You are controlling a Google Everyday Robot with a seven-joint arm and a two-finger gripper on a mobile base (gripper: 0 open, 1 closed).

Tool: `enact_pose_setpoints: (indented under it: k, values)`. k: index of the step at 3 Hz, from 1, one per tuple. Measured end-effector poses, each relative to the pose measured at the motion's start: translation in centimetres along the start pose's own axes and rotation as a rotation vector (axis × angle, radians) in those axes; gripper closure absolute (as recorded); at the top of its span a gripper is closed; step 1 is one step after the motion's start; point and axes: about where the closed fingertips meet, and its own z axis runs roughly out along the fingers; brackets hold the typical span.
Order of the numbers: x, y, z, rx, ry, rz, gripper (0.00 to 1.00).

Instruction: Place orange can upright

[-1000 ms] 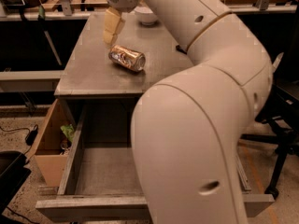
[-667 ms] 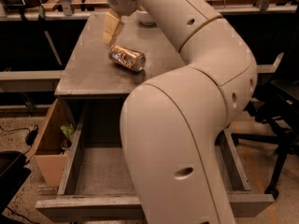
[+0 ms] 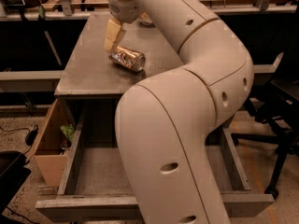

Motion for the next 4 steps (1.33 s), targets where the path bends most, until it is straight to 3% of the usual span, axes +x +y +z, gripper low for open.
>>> enact_pose_setpoints:
  k: [2,4]
  values:
    - [-1.0,2.2,2.4,-0.061,0.035,-0.138,0.00]
    - [-0.8,2.5,5.4,-0.083,0.104,-0.170,0.00]
